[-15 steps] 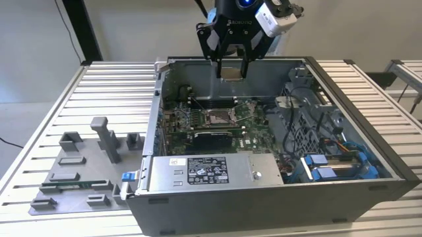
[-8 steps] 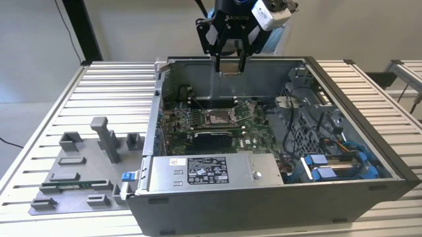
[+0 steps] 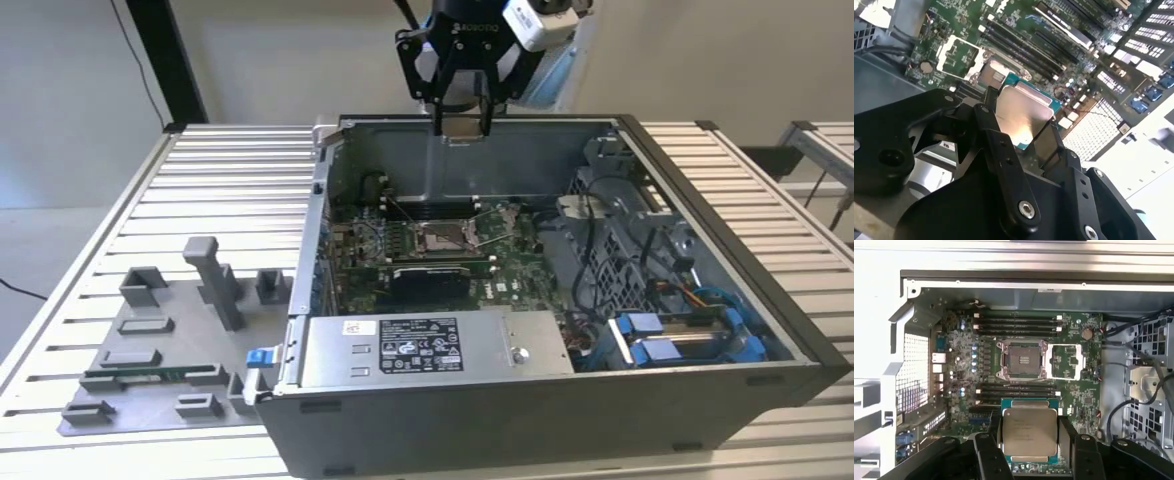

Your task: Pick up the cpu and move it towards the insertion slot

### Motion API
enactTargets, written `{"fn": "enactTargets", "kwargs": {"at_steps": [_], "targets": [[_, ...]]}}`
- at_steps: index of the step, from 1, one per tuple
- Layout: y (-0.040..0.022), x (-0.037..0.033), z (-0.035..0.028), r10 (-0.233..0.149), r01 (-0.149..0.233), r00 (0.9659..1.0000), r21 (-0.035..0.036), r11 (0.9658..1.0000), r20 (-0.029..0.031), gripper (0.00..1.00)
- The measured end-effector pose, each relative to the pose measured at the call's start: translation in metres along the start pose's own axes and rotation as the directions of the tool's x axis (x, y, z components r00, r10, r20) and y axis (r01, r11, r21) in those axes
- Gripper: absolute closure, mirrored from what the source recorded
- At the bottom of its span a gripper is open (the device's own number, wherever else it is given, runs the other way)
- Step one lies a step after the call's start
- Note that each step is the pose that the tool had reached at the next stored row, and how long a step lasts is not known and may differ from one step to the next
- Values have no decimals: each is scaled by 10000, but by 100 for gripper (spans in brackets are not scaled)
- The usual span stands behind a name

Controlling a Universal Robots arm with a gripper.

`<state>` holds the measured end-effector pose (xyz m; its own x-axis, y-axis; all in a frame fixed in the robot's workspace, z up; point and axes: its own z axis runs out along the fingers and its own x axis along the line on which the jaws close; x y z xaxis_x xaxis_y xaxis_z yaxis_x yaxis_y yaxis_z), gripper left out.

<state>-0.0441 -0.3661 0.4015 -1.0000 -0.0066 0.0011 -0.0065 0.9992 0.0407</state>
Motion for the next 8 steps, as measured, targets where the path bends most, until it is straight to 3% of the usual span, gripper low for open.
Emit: {"fn": "enactTargets", "kwargs": {"at_steps": [8], "targets": [[208,-1,10,20,-20,10000,-1,10000,1,100]]}}
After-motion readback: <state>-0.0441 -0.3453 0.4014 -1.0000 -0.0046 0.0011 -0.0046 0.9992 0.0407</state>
